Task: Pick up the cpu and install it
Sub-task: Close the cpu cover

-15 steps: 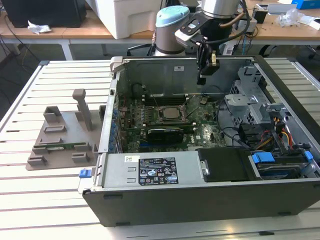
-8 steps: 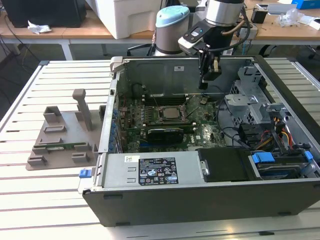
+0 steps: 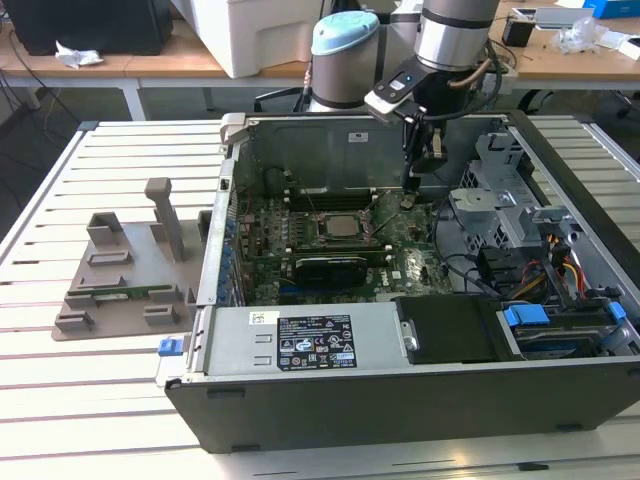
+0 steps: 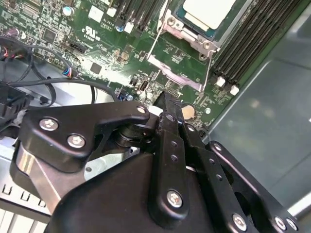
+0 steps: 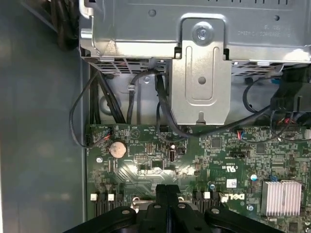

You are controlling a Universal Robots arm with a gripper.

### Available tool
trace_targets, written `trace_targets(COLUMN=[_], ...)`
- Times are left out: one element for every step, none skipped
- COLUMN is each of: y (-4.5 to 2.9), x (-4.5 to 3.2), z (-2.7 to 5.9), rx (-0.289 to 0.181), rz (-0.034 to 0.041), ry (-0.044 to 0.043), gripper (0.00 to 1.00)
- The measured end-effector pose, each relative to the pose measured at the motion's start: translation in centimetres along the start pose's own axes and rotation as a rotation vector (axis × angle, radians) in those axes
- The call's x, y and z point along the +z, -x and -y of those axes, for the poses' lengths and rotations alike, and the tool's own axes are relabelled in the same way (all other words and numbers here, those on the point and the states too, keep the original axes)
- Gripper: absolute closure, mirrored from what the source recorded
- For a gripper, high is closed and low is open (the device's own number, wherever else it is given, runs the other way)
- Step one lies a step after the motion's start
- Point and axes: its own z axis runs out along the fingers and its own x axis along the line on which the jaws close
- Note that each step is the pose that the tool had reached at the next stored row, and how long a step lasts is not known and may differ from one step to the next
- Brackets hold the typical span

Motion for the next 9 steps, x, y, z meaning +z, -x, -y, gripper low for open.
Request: trace_targets(y=[-0.02, -0.03, -0.04, -0.06, -0.07, -0.08, -0.09, -0.10, -0.11], x=[0.39, 0.62, 0.96, 1.41, 1.67, 1.86, 2.19, 2.47, 2.64], z=[-0.12, -0.13, -0.15, -0.18, -0.19, -0.20, -0.22, -0.24, -0.23], rx=[0.000, 0.000, 0.000, 0.000, 0.000, 0.000, 0.000, 0.000, 0.000], rz=[0.0001, 0.0003, 0.0001, 0.0002, 0.0000, 0.0000, 0.0003, 0.0001, 0.0000], ry=[-0.0001, -0.0002, -0.0002, -0.0002, -0.0002, -0.0002, -0.0002, -0.0002, -0.0002], gripper=[0.89, 0.89, 0.89, 0.89, 0.89, 0.89, 0.89, 0.89, 0.89])
